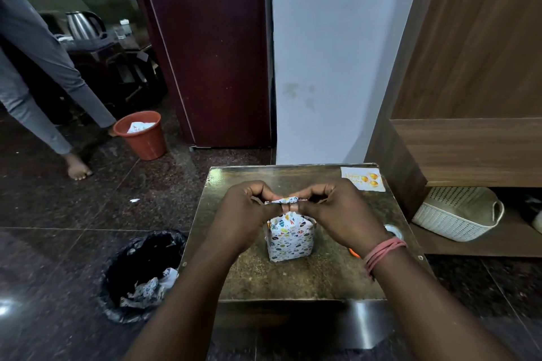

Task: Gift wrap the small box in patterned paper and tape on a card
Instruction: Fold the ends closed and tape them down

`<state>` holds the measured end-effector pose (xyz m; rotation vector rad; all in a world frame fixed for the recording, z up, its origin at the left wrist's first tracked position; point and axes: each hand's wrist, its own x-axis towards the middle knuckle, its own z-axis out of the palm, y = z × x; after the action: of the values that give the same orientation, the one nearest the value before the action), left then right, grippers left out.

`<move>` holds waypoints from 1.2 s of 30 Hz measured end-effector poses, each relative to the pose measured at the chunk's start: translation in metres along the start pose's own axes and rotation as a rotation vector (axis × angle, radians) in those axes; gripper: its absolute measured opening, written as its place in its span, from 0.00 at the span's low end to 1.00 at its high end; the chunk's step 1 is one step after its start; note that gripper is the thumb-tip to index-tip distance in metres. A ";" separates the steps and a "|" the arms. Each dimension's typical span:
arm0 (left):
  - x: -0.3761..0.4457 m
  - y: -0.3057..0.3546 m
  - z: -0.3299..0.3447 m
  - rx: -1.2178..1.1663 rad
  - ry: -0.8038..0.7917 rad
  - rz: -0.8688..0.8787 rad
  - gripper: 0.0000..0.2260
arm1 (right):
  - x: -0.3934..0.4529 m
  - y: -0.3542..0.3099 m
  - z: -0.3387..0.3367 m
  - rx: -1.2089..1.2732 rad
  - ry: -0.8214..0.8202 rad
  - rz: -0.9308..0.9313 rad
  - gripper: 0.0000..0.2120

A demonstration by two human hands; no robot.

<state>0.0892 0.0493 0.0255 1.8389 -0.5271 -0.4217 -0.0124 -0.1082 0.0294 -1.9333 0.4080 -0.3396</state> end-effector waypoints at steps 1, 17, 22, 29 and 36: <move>-0.001 0.001 0.000 0.025 0.002 0.026 0.10 | 0.000 0.000 -0.001 -0.032 0.001 -0.020 0.02; -0.001 0.002 0.000 0.128 0.049 0.085 0.05 | -0.001 -0.010 0.005 -0.373 0.176 -0.454 0.04; -0.007 0.011 0.000 0.212 0.007 0.109 0.06 | -0.005 -0.019 0.006 -0.317 0.189 -0.343 0.04; -0.006 0.006 0.000 0.132 -0.010 0.053 0.03 | -0.006 -0.026 0.009 -0.172 0.133 -0.125 0.07; -0.004 0.005 0.003 -0.009 -0.075 0.019 0.05 | -0.005 -0.027 0.011 -0.244 0.229 -0.123 0.08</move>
<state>0.0835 0.0478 0.0295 1.8136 -0.5928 -0.4804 -0.0093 -0.0868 0.0501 -2.1711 0.4997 -0.6197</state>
